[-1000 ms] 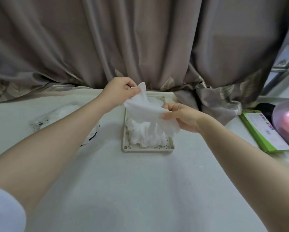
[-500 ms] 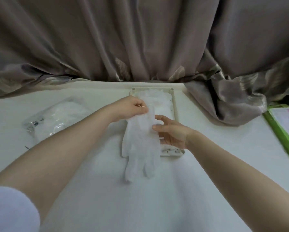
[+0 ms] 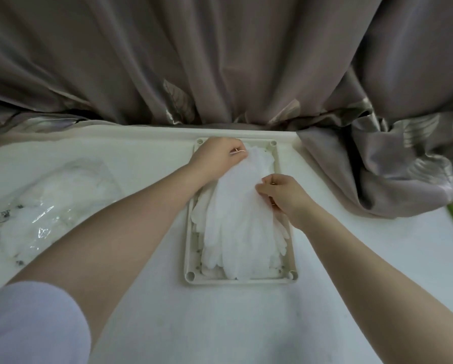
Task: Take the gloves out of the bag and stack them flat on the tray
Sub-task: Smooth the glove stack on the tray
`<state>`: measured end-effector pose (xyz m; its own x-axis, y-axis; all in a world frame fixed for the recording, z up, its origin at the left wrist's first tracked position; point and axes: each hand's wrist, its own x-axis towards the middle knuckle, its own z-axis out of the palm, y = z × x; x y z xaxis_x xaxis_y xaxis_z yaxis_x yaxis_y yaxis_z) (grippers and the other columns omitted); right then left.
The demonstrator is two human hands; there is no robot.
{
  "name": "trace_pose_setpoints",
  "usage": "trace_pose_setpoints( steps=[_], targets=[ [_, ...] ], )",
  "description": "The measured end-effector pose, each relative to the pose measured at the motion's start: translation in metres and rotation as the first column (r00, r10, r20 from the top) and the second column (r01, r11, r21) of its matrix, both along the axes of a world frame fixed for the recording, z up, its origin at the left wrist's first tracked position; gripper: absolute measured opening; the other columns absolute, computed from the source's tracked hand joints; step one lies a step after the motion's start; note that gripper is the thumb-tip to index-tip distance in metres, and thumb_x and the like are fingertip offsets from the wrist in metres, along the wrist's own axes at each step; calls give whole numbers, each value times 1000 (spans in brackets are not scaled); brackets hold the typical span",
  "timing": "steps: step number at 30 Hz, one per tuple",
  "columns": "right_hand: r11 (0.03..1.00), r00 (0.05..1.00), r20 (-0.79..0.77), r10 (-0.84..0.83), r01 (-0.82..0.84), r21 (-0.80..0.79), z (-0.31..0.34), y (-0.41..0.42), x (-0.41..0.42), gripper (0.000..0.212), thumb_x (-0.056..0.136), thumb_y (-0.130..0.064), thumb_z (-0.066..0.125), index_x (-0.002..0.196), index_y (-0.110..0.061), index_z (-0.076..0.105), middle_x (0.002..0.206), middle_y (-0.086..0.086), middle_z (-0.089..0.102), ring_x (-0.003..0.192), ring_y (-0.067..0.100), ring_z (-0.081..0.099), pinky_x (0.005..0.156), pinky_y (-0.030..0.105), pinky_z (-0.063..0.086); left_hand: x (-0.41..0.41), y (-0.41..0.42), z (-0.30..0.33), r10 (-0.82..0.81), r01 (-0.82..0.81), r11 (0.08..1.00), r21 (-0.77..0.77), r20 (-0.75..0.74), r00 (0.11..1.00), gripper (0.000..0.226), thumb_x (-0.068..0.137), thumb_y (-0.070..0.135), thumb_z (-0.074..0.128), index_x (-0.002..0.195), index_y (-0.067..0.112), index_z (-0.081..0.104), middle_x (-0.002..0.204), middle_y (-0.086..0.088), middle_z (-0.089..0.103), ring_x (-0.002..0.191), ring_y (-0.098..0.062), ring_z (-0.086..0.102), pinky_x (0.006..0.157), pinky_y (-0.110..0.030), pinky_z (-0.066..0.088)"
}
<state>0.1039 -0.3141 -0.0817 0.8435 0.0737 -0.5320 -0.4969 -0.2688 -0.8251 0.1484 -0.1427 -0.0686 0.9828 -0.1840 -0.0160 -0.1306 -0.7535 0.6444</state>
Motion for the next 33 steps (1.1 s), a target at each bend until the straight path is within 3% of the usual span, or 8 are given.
trace_pose_setpoints(
  steps=[9, 13, 15, 18, 21, 24, 29, 33],
  targets=[
    [811, 955, -27, 295, -265, -522, 11, 0, -12, 31, 92, -39, 49, 84, -10, 57, 71, 5, 62, 66, 22, 57, 65, 30, 44, -1, -6, -9, 43, -105, 963, 247, 242, 969, 46, 93, 34, 52, 135, 17, 45, 135, -4, 47, 125, -24, 40, 101, -37, 29],
    [603, 918, -94, 386, -328, -727, 18, -2, -21, 37, 92, -45, 50, 109, -12, 49, 101, 3, 56, 93, 25, 57, 71, 32, 43, -49, -4, -11, 20, -89, 983, 162, 386, 922, 33, 86, 29, 40, 105, 12, 59, 133, -11, 47, 124, -28, 38, 101, -43, 29],
    [516, 869, 109, 483, -182, -837, 15, -2, -32, 48, 91, -44, 52, 125, -11, 43, 121, 7, 51, 110, 28, 50, 79, 35, 42, -76, 2, -17, -60, -17, 974, 226, 330, 942, 33, 87, 33, 37, 93, 10, 60, 126, -11, 49, 120, -28, 40, 99, -43, 30],
    [622, 644, 336, 687, -282, -730, 7, 3, -46, 70, 89, -45, 57, 144, -11, 30, 152, 11, 26, 140, 27, 24, 110, 34, 26, -95, 12, -29, -139, 144, 949, 280, -38, 990, 41, 95, 40, 43, 128, 16, 49, 147, -9, 27, 138, -25, 23, 109, -35, 17],
    [444, 511, 142, 848, -537, -717, -7, 13, -58, 101, 85, -54, 59, 152, -13, -3, 160, 7, -9, 147, 19, -4, 119, 30, 4, -94, 21, -35, -160, 227, 885, 406, -191, 968, 65, 95, 54, 33, 151, 30, 10, 159, 1, -11, 146, -21, -7, 117, -36, 1],
    [302, 546, -68, 835, -557, -774, -20, 17, -65, 117, 79, -66, 58, 147, -14, -22, 156, 8, -26, 145, 18, -19, 120, 35, -5, -82, 21, -41, -151, 223, 817, 532, -175, 973, 69, 95, 59, 25, 150, 31, -5, 158, 5, -15, 146, -21, -12, 118, -37, -6],
    [106, 582, -292, 759, -553, -827, -12, 21, -73, 131, 67, -81, 53, 145, -14, -28, 154, 8, -31, 143, 22, -26, 117, 44, -13, -62, 11, -31, -75, 168, 803, 571, -182, 980, 67, 97, 55, 23, 151, 25, -2, 159, 7, -7, 146, -21, -10, 114, -44, -14],
    [156, 614, -266, 743, -546, -823, 20, 33, -72, 103, 81, -79, 29, 149, -20, -19, 156, 3, -26, 146, 23, -15, 118, 46, -8, -68, 41, -2, -100, 60, 933, 355, 96, 990, 51, 100, 32, 37, 148, 18, 27, 157, 0, 19, 145, -22, 12, 116, -34, 1]
  ],
)
